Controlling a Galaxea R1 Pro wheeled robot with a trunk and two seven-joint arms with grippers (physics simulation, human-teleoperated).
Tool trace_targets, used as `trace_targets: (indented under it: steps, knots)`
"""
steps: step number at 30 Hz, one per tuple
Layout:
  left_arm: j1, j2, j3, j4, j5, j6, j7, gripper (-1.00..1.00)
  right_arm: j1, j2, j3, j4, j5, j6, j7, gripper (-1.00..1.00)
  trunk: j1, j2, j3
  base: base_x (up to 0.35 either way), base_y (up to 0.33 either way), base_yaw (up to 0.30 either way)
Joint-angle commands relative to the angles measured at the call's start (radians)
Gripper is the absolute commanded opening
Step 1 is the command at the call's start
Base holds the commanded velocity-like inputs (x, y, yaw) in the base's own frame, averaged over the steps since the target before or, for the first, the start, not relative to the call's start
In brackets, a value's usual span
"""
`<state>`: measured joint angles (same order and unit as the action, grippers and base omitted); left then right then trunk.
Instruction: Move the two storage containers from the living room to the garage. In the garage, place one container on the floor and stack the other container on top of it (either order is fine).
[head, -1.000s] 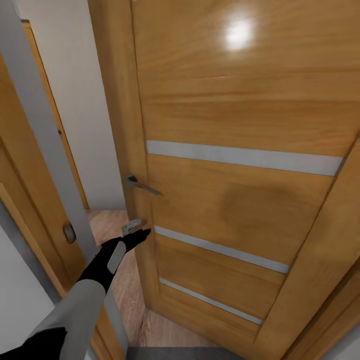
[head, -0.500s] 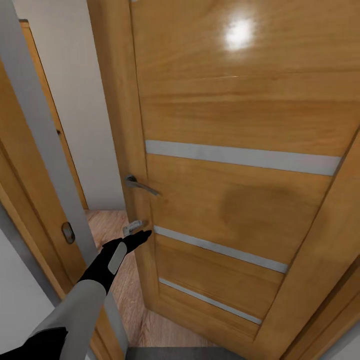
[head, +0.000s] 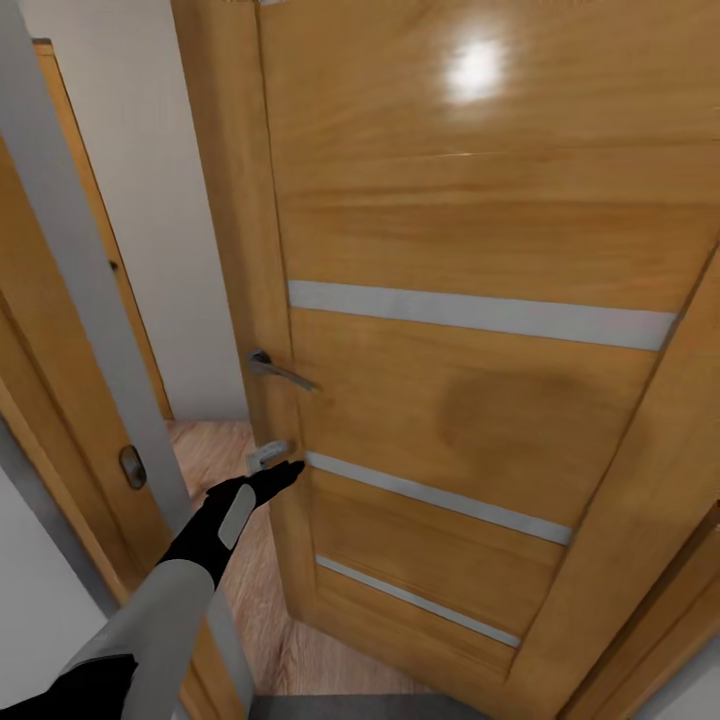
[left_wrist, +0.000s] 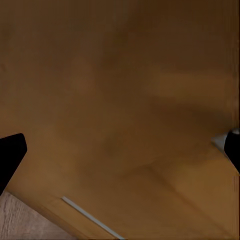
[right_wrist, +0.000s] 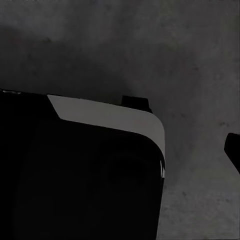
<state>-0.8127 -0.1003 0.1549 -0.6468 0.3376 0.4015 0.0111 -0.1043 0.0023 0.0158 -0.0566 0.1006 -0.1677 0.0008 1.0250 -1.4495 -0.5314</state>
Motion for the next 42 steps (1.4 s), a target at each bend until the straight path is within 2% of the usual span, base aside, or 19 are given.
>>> trace_targets:
  steps: [1, 9, 42]
  knots:
    - [0.000, -0.003, 0.004, -0.002, 0.021, 0.007, -0.002, 1.00, -0.001, 0.000, 0.000, 0.001, 0.007, -0.003, -0.001, 1.00, 0.000, 0.000, 0.000, 0.000, 0.000, -0.185]
    - [0.000, -0.011, 0.003, -0.002, 0.021, 0.007, -0.002, 1.00, -0.001, 0.001, -0.001, 0.001, 0.002, -0.003, -0.001, 1.00, 0.000, 0.000, 0.006, 0.000, 0.000, -0.246]
    - [0.000, -0.012, 0.002, -0.002, 0.021, 0.007, -0.002, 1.00, -0.001, 0.001, 0.002, 0.001, 0.007, -0.003, -0.001, 1.00, 0.000, 0.000, 0.029, 0.000, 0.000, -0.254]
